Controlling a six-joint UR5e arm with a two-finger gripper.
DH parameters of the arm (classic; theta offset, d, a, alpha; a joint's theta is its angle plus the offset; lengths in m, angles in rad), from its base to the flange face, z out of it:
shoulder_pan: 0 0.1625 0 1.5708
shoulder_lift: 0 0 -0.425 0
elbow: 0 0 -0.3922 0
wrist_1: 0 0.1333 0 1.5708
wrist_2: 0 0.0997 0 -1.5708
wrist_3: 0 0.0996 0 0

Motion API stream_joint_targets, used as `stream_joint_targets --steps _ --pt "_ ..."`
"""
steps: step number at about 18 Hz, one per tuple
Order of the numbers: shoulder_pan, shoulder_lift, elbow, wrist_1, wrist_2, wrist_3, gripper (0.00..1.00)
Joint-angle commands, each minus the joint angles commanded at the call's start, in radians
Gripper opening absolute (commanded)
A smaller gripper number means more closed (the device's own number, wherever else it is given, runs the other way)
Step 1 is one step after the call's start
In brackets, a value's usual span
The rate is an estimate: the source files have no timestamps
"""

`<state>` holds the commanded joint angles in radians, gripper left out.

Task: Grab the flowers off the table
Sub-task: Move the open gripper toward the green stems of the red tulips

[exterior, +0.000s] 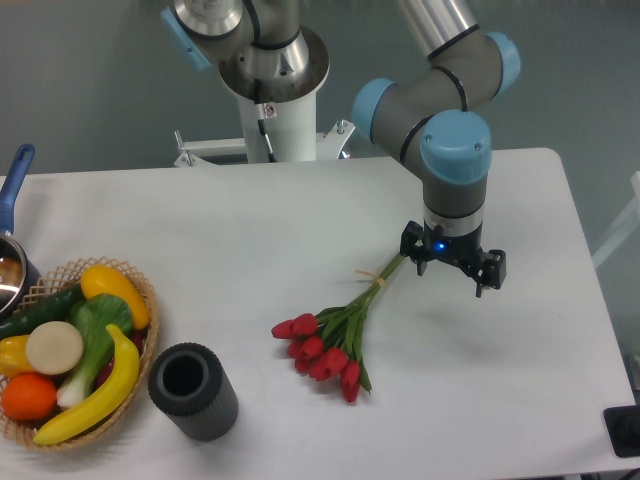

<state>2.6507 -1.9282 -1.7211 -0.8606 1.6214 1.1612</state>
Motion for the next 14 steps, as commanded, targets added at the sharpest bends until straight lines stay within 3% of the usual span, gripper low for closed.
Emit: stream_joint_targets --steps 11,14 --pt "-0.002 -0.002 -0.041 0.005 -0.054 -0.008 1.00" --pt "-0.005 0.005 -0.101 0.070 -0.066 -0.003 1.00"
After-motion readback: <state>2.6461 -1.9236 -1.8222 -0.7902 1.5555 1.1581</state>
